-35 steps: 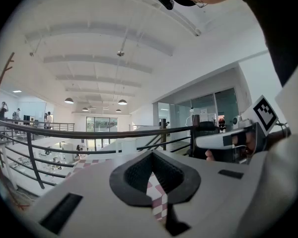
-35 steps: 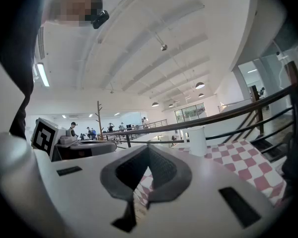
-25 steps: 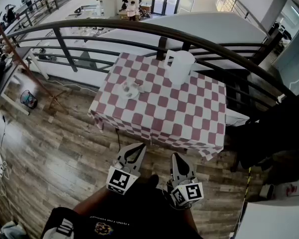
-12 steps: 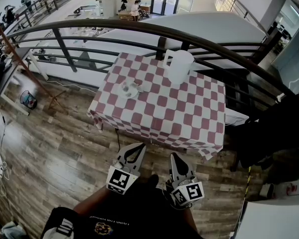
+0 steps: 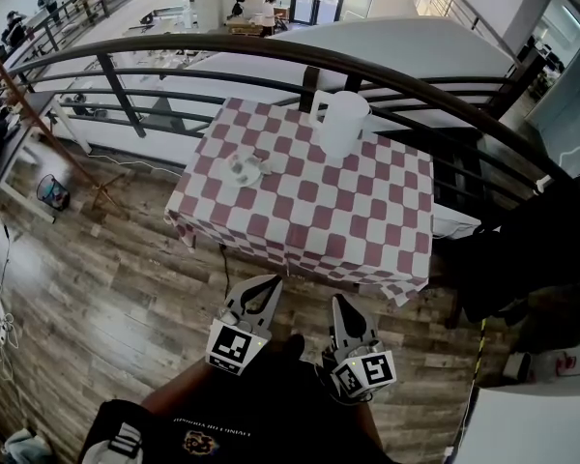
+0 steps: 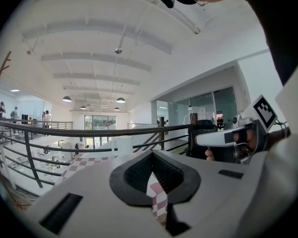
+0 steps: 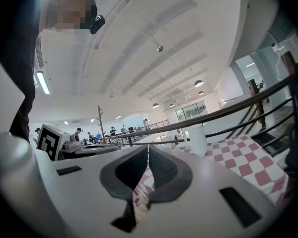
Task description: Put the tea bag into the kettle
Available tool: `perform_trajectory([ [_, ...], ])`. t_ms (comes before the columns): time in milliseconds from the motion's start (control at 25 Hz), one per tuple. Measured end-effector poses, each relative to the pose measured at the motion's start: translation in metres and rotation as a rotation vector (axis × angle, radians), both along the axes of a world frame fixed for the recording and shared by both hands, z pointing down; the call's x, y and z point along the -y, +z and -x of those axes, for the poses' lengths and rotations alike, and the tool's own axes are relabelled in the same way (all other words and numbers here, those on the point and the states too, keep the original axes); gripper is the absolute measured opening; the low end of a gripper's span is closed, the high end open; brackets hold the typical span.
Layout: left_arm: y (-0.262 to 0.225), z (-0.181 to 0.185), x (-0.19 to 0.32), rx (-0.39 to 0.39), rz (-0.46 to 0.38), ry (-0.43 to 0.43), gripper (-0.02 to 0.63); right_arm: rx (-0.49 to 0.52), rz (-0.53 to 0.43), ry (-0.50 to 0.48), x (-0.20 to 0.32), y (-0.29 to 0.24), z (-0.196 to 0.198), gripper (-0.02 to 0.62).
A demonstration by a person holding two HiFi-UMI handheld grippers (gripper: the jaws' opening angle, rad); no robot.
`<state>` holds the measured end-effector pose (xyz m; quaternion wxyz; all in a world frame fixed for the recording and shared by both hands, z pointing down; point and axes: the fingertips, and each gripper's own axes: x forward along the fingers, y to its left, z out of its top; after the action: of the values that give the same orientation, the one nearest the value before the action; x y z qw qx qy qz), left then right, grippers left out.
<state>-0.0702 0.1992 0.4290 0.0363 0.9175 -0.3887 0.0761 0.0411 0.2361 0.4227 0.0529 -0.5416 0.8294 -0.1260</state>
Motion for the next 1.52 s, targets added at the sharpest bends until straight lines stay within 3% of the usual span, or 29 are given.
perform_trajectory([
  [680,0.013,-0.076,-0.017,0.014,-0.001,-0.028,-0.002,-0.004,0.019,-0.021,-0.009,0.015,-0.081,0.017],
  [1160,0.014,-0.094,-0.008,0.058,0.005,-0.04,-0.002,0.015,0.031,-0.053,0.004,0.019,-0.095,0.017],
  [1520,0.023,-0.104,0.036,0.067,0.012,-0.01,-0.002,0.016,0.056,-0.018,0.044,0.032,-0.105,0.017],
])
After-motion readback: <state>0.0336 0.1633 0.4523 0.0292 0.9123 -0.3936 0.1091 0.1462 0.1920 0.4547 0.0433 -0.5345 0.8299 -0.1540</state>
